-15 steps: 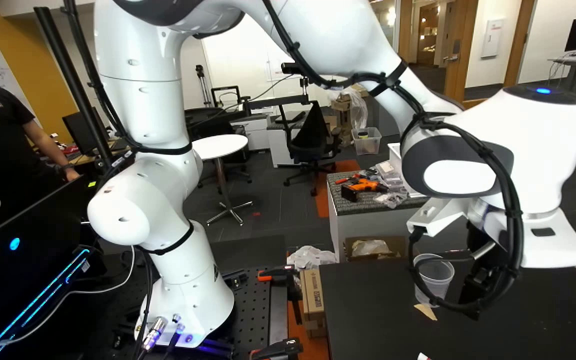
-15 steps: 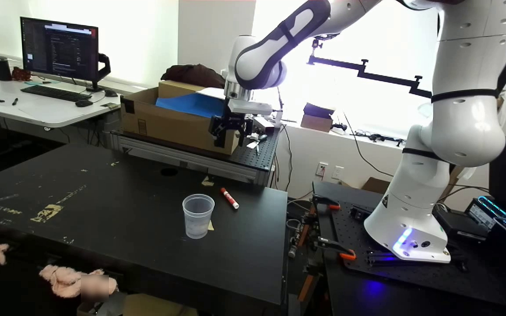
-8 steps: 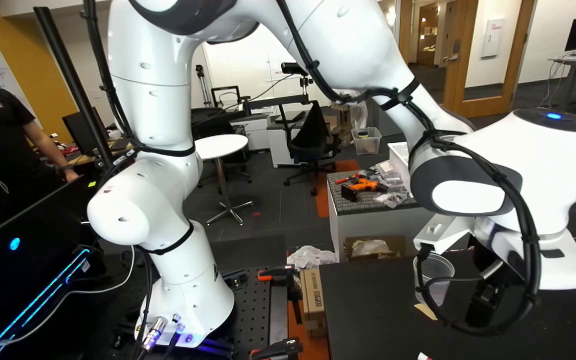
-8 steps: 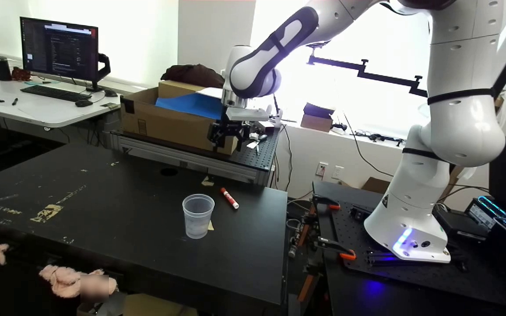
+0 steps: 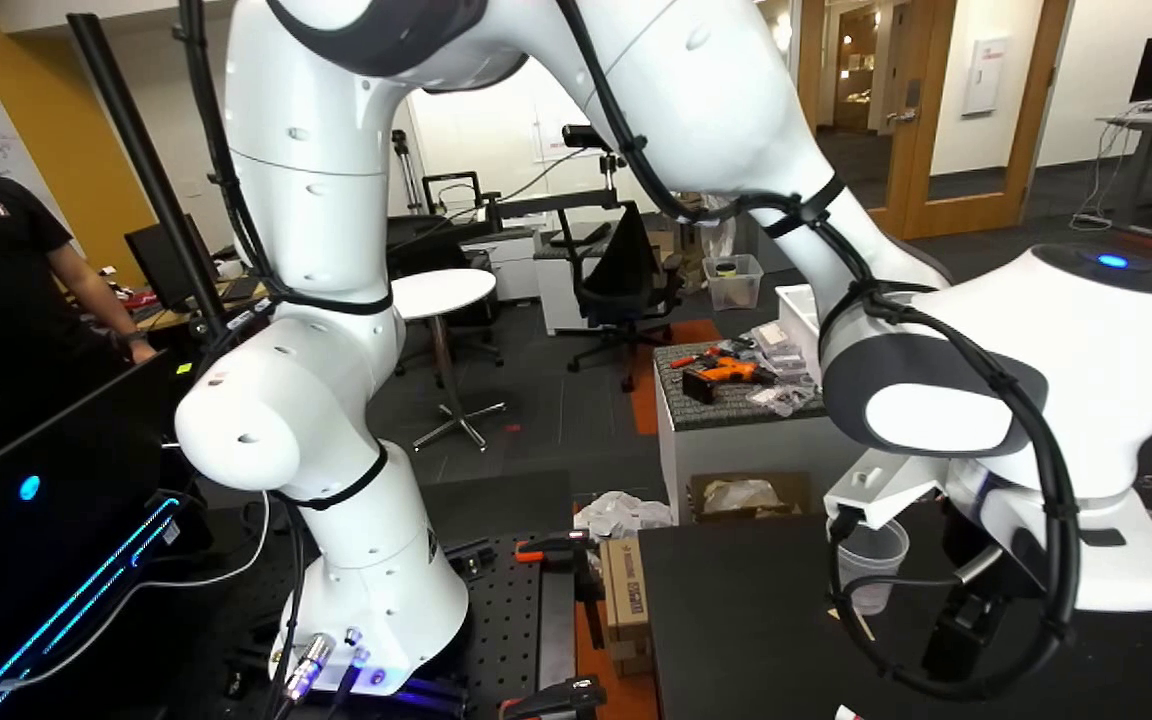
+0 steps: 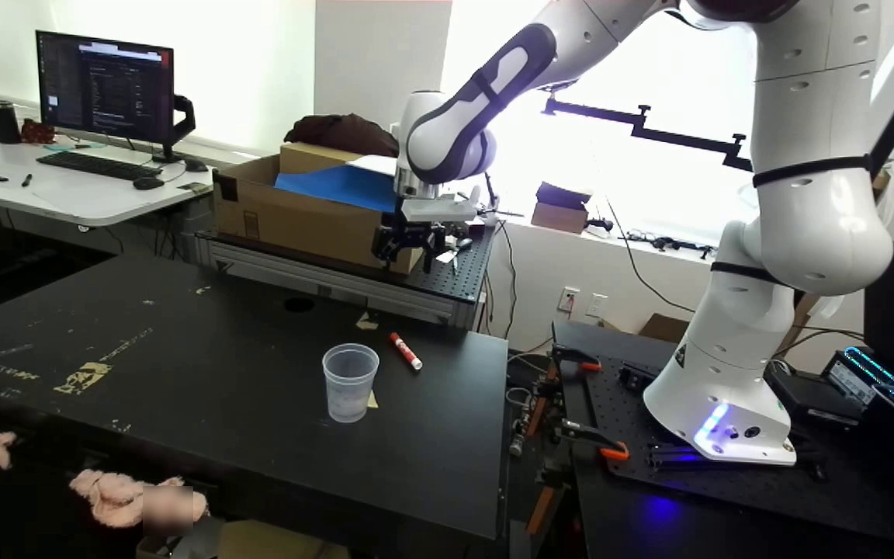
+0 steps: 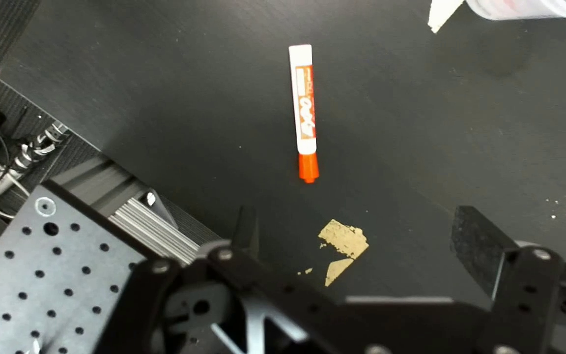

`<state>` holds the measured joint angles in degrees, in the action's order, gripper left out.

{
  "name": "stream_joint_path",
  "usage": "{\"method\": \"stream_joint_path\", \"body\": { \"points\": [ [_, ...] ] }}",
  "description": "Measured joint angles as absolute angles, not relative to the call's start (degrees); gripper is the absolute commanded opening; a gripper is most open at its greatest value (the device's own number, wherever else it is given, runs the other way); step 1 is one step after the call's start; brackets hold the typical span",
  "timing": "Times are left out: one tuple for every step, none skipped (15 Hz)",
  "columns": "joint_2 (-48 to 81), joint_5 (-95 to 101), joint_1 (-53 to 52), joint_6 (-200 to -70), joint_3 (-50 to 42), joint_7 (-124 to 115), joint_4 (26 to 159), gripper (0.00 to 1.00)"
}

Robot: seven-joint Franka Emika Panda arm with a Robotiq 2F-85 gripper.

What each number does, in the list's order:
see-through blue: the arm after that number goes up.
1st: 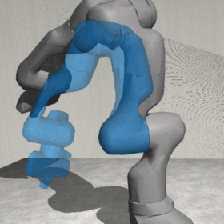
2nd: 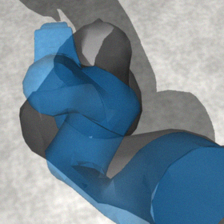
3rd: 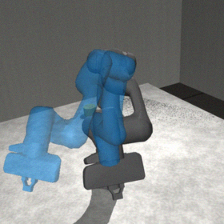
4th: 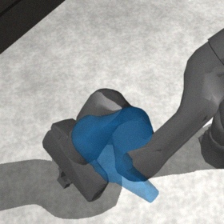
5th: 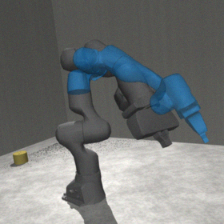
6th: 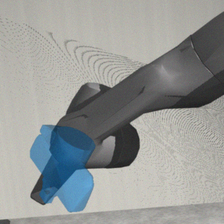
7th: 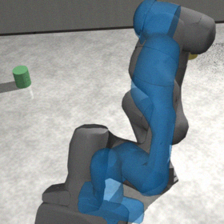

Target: Put the marker in the cup

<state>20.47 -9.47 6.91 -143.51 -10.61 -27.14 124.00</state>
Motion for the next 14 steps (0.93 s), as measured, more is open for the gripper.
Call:
{"method": "stream_joint_path", "body": {
  "points": [
    [21.2, -9.5, 6.9, -143.5, -10.7, -27.1, 124.0, 1.0],
    [21.9, -9.5, 7.0, -143.5, -10.7, -27.1, 123.8, 1.0],
    [22.7, -9.6, 7.0, -143.5, -10.7, -27.1, 123.6, 1.0],
    [23.4, -9.8, 7.0, -143.6, -10.7, -27.0, 123.3, 1.0],
    [24.1, -10.1, 7.0, -144.0, -10.6, -26.9, 123.0, 1.0],
    [24.8, -10.5, 7.0, -145.0, -10.6, -26.9, 122.7, 1.0],
    [25.6, -10.8, 7.0, -146.7, -10.6, -26.9, 122.6, 1.0],
    [26.5, -11.1, 7.0, -148.9, -10.5, -26.9, 122.6, 1.0],
    [27.5, -11.4, 7.0, -151.4, -10.5, -26.9, 122.5, 1.0],
    [28.5, -11.7, 7.0, -154.0, -10.5, -26.9, 122.5, 1.0],
    [29.6, -11.9, 7.1, -156.4, -10.5, -26.9, 122.5, 1.0],
    [30.8, -12.1, 7.2, -158.3, -10.5, -26.9, 122.4, 1.0],
    [31.8, -12.3, 7.3, -159.7, -10.5, -26.9, 122.3, 1.0],
    [32.8, -12.5, 7.5, -160.5, -10.5, -26.7, 122.1, 1.0]
  ]
}}
